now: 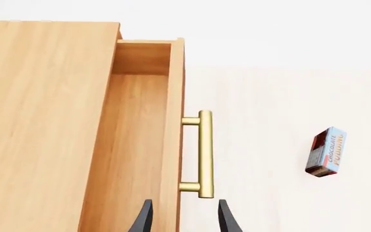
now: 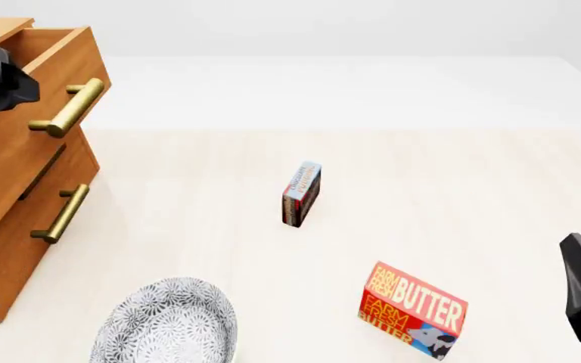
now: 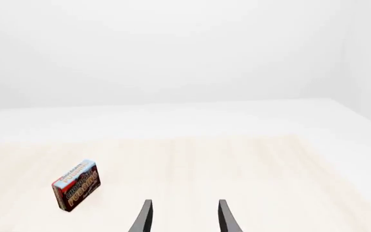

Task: Put the chocolate pudding in the top drawer of the cabinet and close it.

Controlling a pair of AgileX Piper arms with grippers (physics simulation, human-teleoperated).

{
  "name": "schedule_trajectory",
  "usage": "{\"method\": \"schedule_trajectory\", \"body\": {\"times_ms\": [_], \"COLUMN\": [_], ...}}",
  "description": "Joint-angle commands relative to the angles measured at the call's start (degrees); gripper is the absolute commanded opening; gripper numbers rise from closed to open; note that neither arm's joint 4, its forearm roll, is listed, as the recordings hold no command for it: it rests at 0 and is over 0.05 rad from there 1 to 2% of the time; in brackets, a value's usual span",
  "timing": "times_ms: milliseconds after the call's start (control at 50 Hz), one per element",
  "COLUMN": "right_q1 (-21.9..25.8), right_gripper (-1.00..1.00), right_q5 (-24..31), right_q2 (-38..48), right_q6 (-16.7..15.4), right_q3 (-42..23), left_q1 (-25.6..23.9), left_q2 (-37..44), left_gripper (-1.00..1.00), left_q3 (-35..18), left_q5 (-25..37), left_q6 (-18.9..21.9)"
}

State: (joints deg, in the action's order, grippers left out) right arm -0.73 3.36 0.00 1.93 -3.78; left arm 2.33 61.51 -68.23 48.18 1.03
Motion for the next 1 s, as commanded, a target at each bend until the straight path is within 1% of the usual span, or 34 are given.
{"method": "schedule_trajectory", "body": {"times_ms": [20,540,840,1000], "right_q1": [0.0,0.0,-0.01,0.0], "right_gripper": [1.0,1.0,1.0,1.0], "right_q5": [0.0,0.0,0.01,0.0], "right_q2": [0.0,0.0,0.0,0.0], "right_q6": [-0.01,0.01,0.0,0.0], "right_q3": [0.0,0.0,0.0,0.0], "left_q1": [0.32,-0.58,-0.17,-1.64], "left_q2": [1.01,2.47,2.47,3.01], "left_gripper": [1.0,1.0,1.0,1.0], "left_q3": [0.95,2.73,3.75,4.04], "left_q5": [-1.03,-2.81,-3.54,-4.04], "left_q6": [0.15,-0.37,-0.45,-0.95]}}
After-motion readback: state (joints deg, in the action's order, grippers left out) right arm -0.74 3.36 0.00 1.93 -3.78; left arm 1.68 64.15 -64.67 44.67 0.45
